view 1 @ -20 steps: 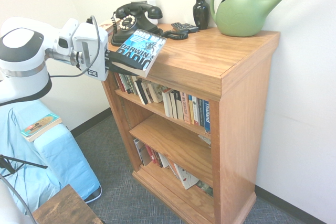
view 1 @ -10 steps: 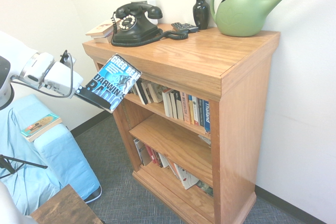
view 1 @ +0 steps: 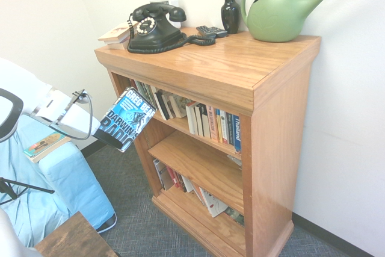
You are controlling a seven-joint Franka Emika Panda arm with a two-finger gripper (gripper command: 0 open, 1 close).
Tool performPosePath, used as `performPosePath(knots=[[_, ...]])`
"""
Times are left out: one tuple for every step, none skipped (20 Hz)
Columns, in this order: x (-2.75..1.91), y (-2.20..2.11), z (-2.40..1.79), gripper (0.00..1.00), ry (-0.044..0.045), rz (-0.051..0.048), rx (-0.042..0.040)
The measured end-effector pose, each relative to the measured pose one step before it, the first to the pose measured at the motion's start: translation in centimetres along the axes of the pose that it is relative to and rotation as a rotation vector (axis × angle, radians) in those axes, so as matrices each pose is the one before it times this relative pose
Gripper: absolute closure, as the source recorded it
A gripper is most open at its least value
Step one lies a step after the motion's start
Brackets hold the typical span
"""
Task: Put the book on the shelf
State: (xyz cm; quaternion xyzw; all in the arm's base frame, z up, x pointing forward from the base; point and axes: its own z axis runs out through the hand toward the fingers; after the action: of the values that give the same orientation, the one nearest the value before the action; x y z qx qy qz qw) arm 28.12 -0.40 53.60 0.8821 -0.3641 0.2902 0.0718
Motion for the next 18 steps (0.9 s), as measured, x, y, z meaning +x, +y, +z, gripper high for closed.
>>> performPosePath(knots=[[0.068, -0.736, 1.105, 1.0, -0.01312, -0.00534, 0.01307], [0.095, -0.708, 1.139, 1.0, -0.01069, -0.00517, 0.01229], [0.107, -0.618, 1.092, 1.0, -0.0081, -0.00453, 0.00996], [0.008, -0.616, 1.192, 1.0, -0.01055, -0.00462, 0.00564], [-0.061, -0.603, 1.172, 1.0, -0.01129, -0.00309, 0.00406], [-0.085, -0.53, 1.067, 1.0, -0.00969, -0.00186, 0.00539], [-0.03, -0.387, 0.759, 1.0, -0.00454, -0.00226, 0.00702], [0.035, -0.252, 0.647, 1.0, -0.00254, -0.00088, 0.00529], [0.104, -0.157, 0.588, 1.0, -0.00075, 0.00012, 0.00525], [0.139, -0.131, 0.436, 1.0, 0.00266, 0.00466, 0.00876], [0.223, -0.139, 0.417, 1.0, 0.00515, 0.00869, 0.01048], [0.196, -0.122, 0.479, 1.0, 0.00429, 0.00713, 0.00557], [0.087, -0.32, 0.463, 1.0, 0.00236, 0.00343, 0.00454], [0.075, -0.394, 0.527, 1.0, -0.00063, 0.00374, 0.00545], [0.042, -0.445, 0.532, 1.0, -0.00296, 0.00134, 0.0056], [0.028, -0.616, 0.448, 1.0, -0.00188, -0.00131, 0.00945], [0.033, -0.533, 0.364, 1.0, -0.00064, -0.0024, 0.0101], [0.005, -0.523, 0.348, 1.0, -0.00166, -0.00418, 0.00899]])
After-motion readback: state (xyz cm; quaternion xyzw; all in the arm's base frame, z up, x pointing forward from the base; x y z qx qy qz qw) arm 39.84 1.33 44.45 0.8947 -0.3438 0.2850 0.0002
